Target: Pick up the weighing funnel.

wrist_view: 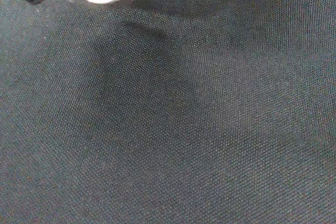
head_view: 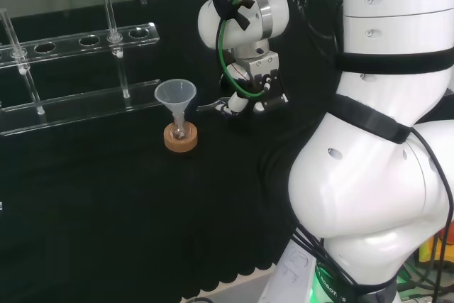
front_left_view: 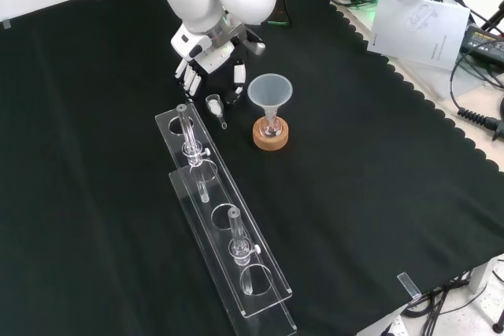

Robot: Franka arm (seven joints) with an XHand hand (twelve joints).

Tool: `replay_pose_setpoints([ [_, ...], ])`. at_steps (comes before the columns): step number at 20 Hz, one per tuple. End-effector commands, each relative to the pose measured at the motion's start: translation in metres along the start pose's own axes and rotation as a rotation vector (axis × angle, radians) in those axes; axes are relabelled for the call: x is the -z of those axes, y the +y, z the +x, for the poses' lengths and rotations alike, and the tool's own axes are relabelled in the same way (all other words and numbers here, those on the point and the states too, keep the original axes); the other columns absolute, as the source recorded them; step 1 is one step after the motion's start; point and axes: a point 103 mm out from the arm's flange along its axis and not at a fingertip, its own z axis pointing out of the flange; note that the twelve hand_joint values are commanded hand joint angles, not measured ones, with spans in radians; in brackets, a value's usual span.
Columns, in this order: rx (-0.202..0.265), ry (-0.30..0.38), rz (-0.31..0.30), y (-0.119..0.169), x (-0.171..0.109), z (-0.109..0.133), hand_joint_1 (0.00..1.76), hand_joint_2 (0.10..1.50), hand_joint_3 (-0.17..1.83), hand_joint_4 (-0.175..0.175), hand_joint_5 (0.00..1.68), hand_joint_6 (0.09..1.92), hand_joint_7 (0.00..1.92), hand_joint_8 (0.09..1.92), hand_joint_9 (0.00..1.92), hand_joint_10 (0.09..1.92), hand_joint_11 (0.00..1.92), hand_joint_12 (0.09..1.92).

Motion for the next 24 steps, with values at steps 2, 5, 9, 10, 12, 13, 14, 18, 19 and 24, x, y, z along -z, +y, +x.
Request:
replay_pose_setpoints([
  [2,-0.003,-0.005,0.005,0.0016,-0.0032,0.0017,0.88,0.65,0.61,-0.063,0.65,0.12,0.59,0.73,0.76,0.58,0.44,1.3],
  [5,-0.005,-0.007,0.001,0.0031,-0.0056,0.004,0.89,0.65,0.62,-0.062,0.67,0.13,0.61,0.74,0.77,0.59,0.44,1.3],
  [9,-0.004,-0.007,-0.006,0.0036,-0.0068,0.0045,0.89,0.65,0.62,-0.059,0.68,0.16,0.63,0.74,0.8,0.58,0.46,1.29],
  [10,-0.003,-0.009,-0.008,0.0035,-0.0073,0.0055,0.89,0.65,0.62,-0.058,0.68,0.17,0.64,0.73,0.8,0.57,0.47,1.28],
  [12,0.0,-0.004,-0.006,0.0034,-0.0069,0.0041,0.9,0.64,0.63,-0.057,0.68,0.19,0.65,0.73,0.82,0.57,0.47,1.28],
  [13,-0.001,-0.005,-0.004,0.0035,-0.0068,0.0039,0.9,0.64,0.63,-0.056,0.68,0.19,0.65,0.73,0.82,0.57,0.48,1.28],
  [14,-0.001,-0.006,-0.002,0.0034,-0.0069,0.0041,0.9,0.64,0.63,-0.054,0.69,0.2,0.66,0.73,0.82,0.57,0.48,1.28],
  [18,-0.002,-0.005,0.003,0.0039,-0.0069,0.0046,0.9,0.64,0.63,-0.051,0.63,0.36,0.67,0.72,0.84,0.54,0.48,1.28],
  [19,-0.001,-0.006,0.003,0.0041,-0.007,0.0047,0.9,0.64,0.64,-0.05,0.61,0.42,0.67,0.72,0.84,0.54,0.48,1.28],
  [24,0.004,-0.005,0.003,0.0047,-0.0075,0.0062,0.9,0.64,0.64,-0.049,0.56,0.53,0.67,0.72,0.84,0.54,0.48,1.28],
])
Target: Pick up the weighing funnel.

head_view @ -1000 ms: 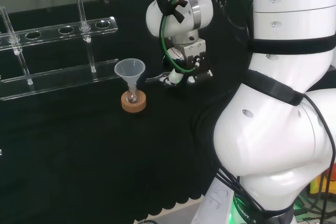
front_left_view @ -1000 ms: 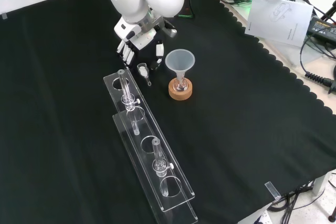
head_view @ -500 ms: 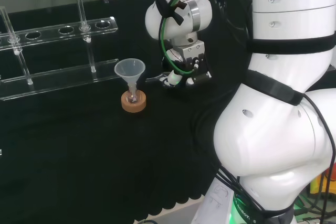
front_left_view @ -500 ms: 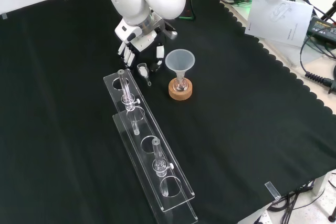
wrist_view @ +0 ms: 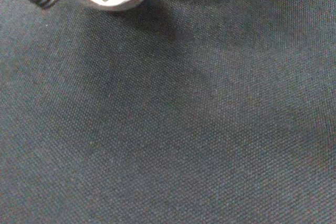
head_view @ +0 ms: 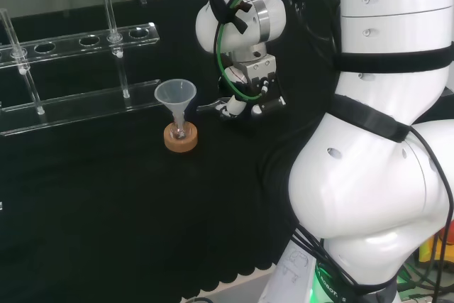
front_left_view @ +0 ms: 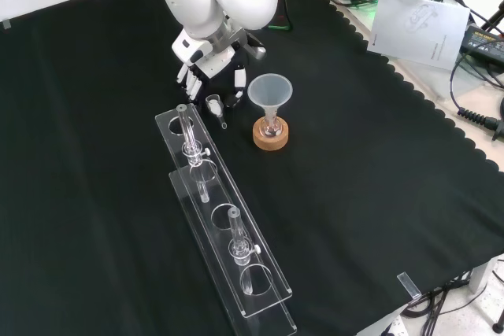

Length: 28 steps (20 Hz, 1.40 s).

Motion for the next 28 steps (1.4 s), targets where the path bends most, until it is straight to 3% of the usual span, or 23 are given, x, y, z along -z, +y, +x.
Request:
replay_pose_setpoints([
  [1,0.005,-0.001,-0.001,0.0006,-0.0005,0.0021,0.9,0.64,0.64,-0.048,0.56,0.54,0.67,0.73,0.84,0.55,0.48,1.28],
  [15,0.025,-0.002,-0.001,0.0035,0.0066,0.009,0.9,0.64,0.64,-0.045,0.56,0.58,0.67,0.73,0.84,0.55,0.49,1.28],
  [28,0.007,-0.011,0.023,0.0026,0.0002,0.0043,0.9,0.64,0.65,-0.04,0.56,0.6,0.67,0.73,0.85,0.55,0.49,1.28],
])
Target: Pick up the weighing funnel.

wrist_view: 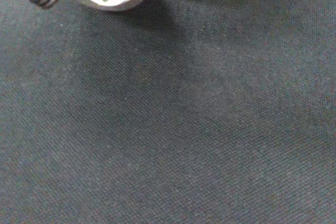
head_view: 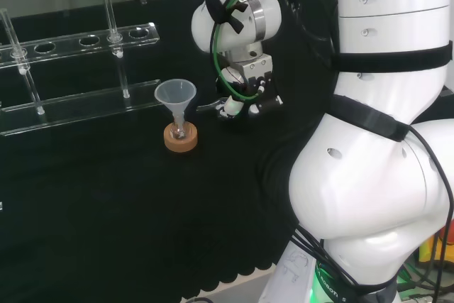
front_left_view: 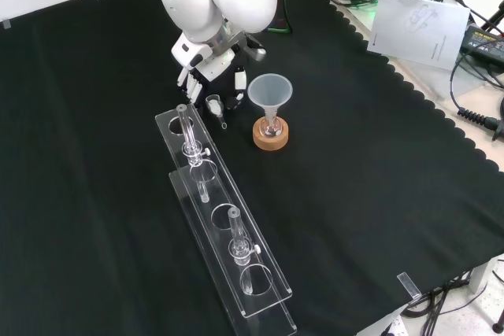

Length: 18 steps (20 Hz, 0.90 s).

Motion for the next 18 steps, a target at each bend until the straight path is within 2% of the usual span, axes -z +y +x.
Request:
replay_pose_setpoints([
  [1,-0.001,-0.005,-0.004,0.0,-0.001,0.0,0.9,0.64,0.65,-0.04,0.57,0.6,0.67,0.73,0.85,0.55,0.49,1.28],
  [5,0.003,-0.008,-0.011,0.0,-0.001,0.0,0.9,0.64,0.65,-0.017,0.64,0.65,0.71,0.73,0.89,0.55,0.5,1.28],
  [9,0.003,-0.022,-0.006,0.001,0.0,0.002,0.9,0.66,0.65,0.04,0.78,0.69,0.8,0.69,0.95,0.52,0.52,1.27],
  [11,-0.001,-0.029,-0.008,0.001,0.001,0.002,0.89,0.68,0.65,0.086,0.88,0.69,0.87,0.65,1.01,0.5,0.54,1.27],
  [12,-0.005,-0.036,-0.012,0.001,0.002,0.003,0.94,0.77,0.53,0.122,0.94,0.77,0.92,0.63,1.04,0.48,0.56,1.26],
  [14,-0.01,-0.045,-0.015,0.001,0.004,0.003,1.01,0.93,0.28,0.162,1.02,0.88,1.02,0.6,1.12,0.46,0.61,1.23],
  [18,-0.015,-0.048,-0.021,-0.001,0.009,-0.001,1.05,0.99,0.15,0.175,1.09,0.84,1.17,0.52,1.23,0.39,0.71,1.17],
])
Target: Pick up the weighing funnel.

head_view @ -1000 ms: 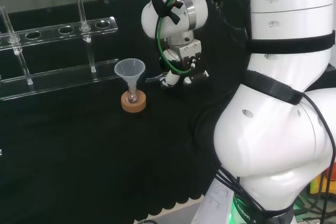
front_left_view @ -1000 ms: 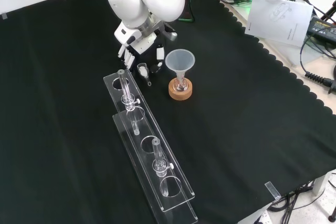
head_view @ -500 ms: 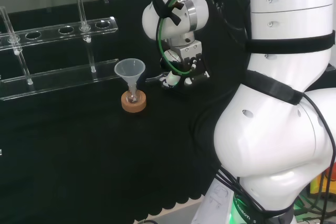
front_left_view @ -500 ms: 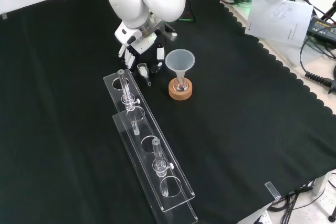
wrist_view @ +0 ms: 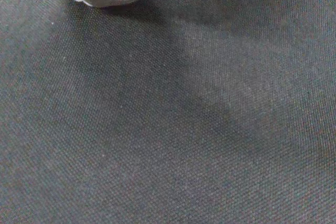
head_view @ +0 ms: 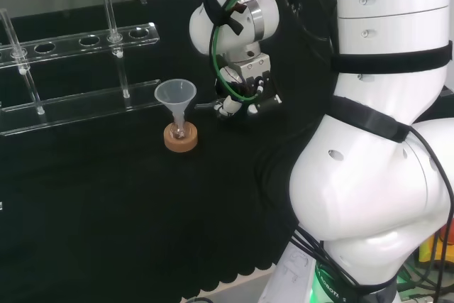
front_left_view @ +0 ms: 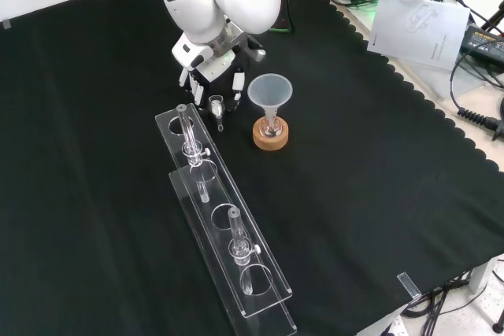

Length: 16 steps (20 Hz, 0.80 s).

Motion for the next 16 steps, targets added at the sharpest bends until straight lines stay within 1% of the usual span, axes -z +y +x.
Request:
replay_pose_setpoints([
  [1,-0.007,-0.005,-0.01,-0.003,0.007,-0.006,1.06,0.99,0.14,0.175,1.1,0.83,1.19,0.5,1.25,0.37,0.73,1.16],
  [4,-0.011,-0.001,-0.018,-0.007,0.013,-0.011,1.06,0.98,0.14,0.175,1.11,0.81,1.22,0.46,1.28,0.33,0.76,1.13],
  [9,-0.019,0.001,-0.014,-0.011,0.017,-0.017,1.06,0.98,0.14,0.175,1.11,0.81,1.23,0.46,1.3,0.32,0.77,1.13],
  [12,-0.026,0.001,-0.024,-0.015,0.021,-0.021,1.06,0.98,0.14,0.175,1.11,0.81,1.24,0.45,1.3,0.32,0.78,1.13],
  [16,-0.044,0.012,-0.041,-0.03,0.037,-0.037,1.06,0.98,0.15,0.175,1.12,0.8,1.24,0.44,1.31,0.31,0.8,1.12],
])
